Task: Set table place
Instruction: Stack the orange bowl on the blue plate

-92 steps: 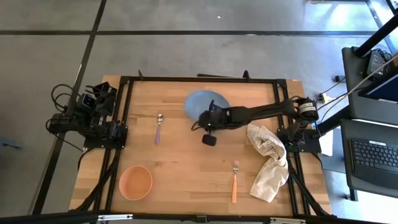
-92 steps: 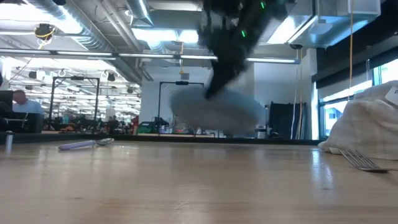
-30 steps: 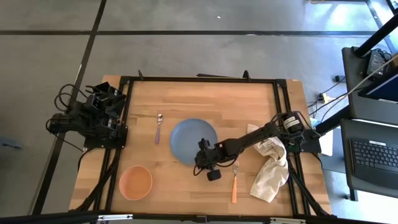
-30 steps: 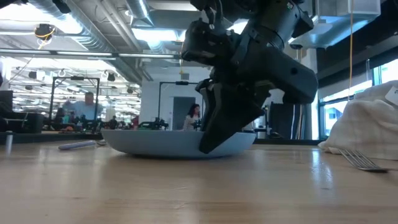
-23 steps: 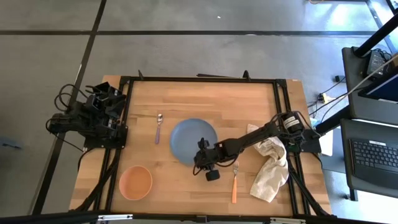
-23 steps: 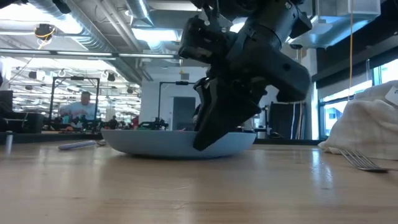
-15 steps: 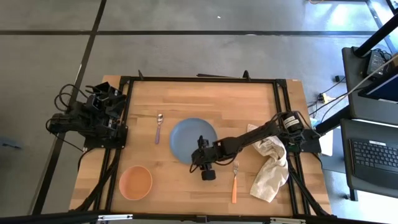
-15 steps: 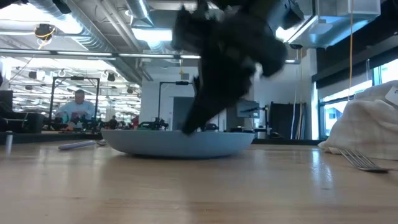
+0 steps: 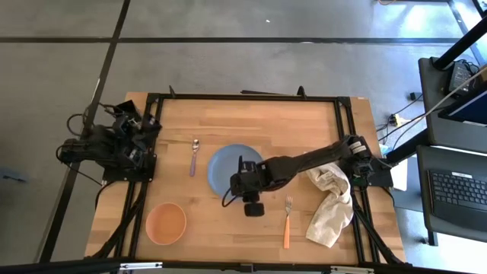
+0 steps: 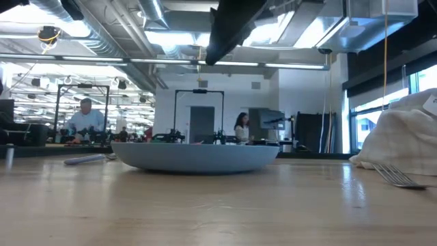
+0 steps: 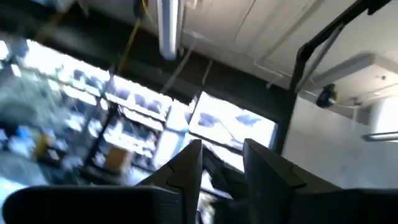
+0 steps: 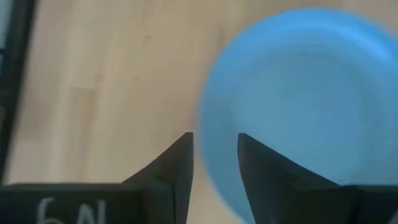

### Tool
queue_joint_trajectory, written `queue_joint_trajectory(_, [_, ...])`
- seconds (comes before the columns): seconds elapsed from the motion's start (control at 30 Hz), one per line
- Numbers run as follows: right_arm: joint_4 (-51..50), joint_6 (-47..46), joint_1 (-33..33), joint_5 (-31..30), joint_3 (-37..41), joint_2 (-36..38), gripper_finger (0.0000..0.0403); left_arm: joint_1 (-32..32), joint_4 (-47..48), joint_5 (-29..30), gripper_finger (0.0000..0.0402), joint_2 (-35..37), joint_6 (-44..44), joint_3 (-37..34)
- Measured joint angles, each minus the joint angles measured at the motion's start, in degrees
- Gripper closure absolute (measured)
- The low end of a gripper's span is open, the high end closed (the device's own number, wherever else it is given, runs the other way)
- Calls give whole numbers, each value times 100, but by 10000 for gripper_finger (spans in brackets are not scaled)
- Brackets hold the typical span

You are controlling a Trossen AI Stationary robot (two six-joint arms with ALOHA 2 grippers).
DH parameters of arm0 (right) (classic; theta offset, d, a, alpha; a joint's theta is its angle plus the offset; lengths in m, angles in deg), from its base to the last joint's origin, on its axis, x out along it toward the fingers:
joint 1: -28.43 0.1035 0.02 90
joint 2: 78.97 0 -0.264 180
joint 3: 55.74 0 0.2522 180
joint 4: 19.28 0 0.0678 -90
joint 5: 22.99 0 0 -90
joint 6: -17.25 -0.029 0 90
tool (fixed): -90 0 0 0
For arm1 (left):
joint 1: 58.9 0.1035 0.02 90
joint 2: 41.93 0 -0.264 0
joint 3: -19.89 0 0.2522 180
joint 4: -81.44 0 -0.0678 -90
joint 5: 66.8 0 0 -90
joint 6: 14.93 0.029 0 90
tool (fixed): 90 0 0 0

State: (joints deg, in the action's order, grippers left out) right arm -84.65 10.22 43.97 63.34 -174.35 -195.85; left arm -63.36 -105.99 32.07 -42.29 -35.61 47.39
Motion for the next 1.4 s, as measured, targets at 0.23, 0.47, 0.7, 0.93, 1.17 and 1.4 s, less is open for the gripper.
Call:
queue_joint_trajectory(0.23, [-109, 196, -149, -369, 101, -4, 278, -39, 779, -855, 292, -259, -2152, 0])
queue_joint_trajectory(0.47, [-119, -194, -176, -369, 104, -4, 278, -215, 1048, -1265, 292, -969, -2534, 327])
queue_joint_trajectory(0.7, [-119, -330, -89, -82, 104, -4, 278, -299, 2381, -1261, 292, -1763, -2334, 1458])
queue_joint_trajectory(0.93, [-116, -796, 39, -15, 104, -4, 278, -300, 3916, -1327, 292, -2588, -1968, 2970])
queue_joint_trajectory(1.17, [-70, -1862, 47, -15, 104, -4, 278, -523, 6189, -1464, 292, -3325, -1978, 4189])
queue_joint_trajectory(1.4, [124, -3173, 69, -15, 104, -4, 278, -1097, 7637, -2005, 297, -3961, -2100, 4437])
